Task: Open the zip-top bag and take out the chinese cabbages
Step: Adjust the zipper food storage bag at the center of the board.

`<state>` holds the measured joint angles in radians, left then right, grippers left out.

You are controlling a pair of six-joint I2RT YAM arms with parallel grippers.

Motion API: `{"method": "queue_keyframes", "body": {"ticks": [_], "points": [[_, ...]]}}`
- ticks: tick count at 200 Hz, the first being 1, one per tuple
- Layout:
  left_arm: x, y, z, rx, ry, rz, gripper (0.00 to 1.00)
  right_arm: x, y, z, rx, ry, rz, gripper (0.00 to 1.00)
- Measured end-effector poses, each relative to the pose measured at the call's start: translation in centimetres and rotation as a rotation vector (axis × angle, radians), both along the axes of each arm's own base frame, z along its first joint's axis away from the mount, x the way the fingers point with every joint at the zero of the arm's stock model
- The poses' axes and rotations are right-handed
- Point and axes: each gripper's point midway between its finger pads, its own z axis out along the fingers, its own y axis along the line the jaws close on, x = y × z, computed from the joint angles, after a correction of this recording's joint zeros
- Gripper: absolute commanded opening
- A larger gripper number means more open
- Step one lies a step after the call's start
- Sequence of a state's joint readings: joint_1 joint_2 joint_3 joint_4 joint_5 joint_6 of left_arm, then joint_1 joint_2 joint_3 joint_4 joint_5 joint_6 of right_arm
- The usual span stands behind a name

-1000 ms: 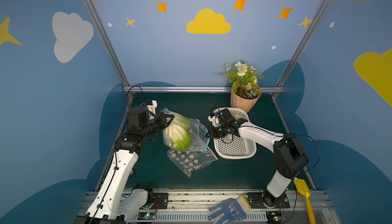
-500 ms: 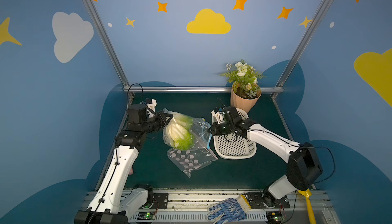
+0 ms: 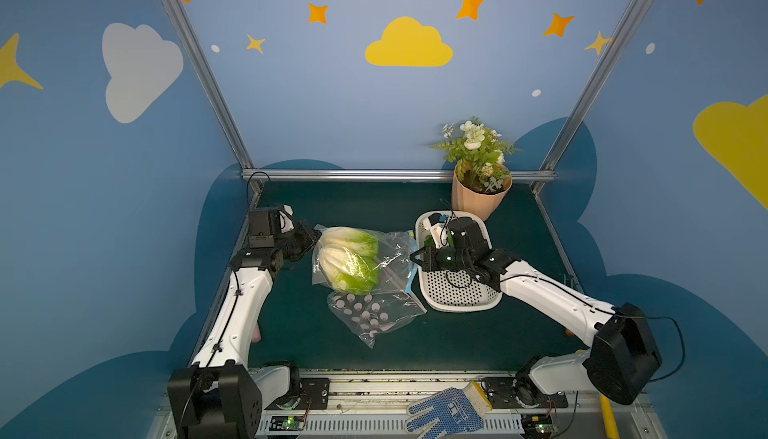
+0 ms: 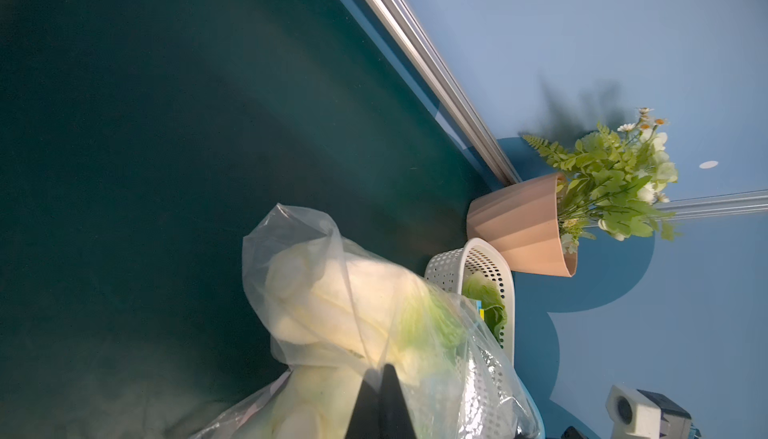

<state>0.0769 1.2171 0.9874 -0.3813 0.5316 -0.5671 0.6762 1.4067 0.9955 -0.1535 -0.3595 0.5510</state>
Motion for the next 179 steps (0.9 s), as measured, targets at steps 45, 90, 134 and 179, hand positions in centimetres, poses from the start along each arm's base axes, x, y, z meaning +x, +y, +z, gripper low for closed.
{"method": "queue_keyframes", "body": {"ticks": [45,90,134,179], "points": [[0.4,1.0,-8.2,0.041,0.207,0.039,0.05,0.0,0.3,-1.1,-0.008,0.035,0.007,0.00],[0.9,2.4,-11.5,0.119,0.287,0.078,0.05,-0.5,1.1,-0.3,0.034,0.039,0.051,0.25],[2.4,3.5,-11.5,0.179,0.264,0.101,0.05,-0.8,1.8,0.4,0.058,0.040,0.095,0.68],[2.9,3.8,-12.5,0.195,0.278,0.104,0.05,-0.3,0.3,1.6,0.079,0.006,0.056,0.50]]}}
